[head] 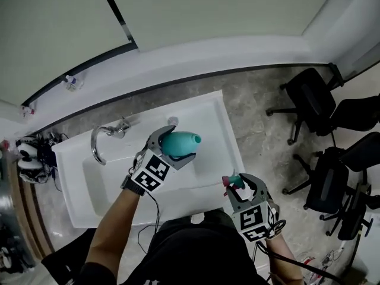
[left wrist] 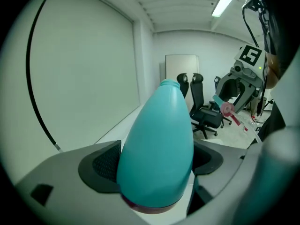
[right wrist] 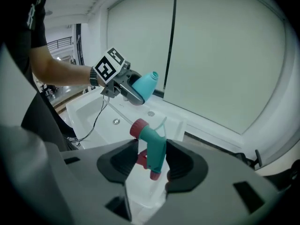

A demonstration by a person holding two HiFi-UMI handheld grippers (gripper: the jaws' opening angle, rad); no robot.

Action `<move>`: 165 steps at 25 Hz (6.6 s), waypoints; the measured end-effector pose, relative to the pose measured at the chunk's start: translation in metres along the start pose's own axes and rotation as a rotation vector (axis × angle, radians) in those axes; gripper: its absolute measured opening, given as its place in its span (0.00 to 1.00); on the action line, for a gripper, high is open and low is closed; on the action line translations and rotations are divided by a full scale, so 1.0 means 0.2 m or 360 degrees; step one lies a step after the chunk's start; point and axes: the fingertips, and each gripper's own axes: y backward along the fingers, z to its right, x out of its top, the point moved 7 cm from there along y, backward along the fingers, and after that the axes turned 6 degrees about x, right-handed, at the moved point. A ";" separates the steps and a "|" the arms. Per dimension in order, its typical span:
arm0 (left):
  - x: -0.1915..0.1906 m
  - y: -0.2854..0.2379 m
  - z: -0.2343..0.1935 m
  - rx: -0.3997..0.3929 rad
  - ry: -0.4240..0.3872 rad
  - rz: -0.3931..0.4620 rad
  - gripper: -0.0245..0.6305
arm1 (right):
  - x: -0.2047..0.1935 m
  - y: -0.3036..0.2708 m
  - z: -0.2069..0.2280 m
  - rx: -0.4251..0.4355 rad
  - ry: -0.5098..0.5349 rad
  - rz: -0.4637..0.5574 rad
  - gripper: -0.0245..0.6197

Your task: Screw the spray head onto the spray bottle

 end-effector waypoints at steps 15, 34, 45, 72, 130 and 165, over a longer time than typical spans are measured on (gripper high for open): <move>0.05 0.60 0.04 0.0163 0.0137 0.0355 0.68 | 0.32 0.33 -0.36 -0.0156 0.0373 0.0175 0.33; 0.06 0.82 0.23 -0.0003 0.0493 0.0687 0.68 | 0.99 0.87 -0.27 -0.0893 0.1198 0.0289 0.33; 0.05 0.84 0.24 0.0016 0.0531 0.0700 0.68 | 1.10 0.83 -0.36 -0.0971 0.1485 0.0213 0.33; 0.15 0.84 0.30 -0.0063 0.0666 0.0604 0.68 | 1.14 0.42 -0.67 -0.0859 0.2500 -0.0125 0.33; 0.24 1.14 0.23 -0.0381 0.0659 0.0867 0.68 | 1.32 0.50 -0.62 0.1229 0.0341 0.1170 0.24; 0.15 1.05 0.16 -0.0145 0.0949 0.0701 0.68 | 1.17 0.70 -0.54 0.0866 0.0024 0.1327 0.28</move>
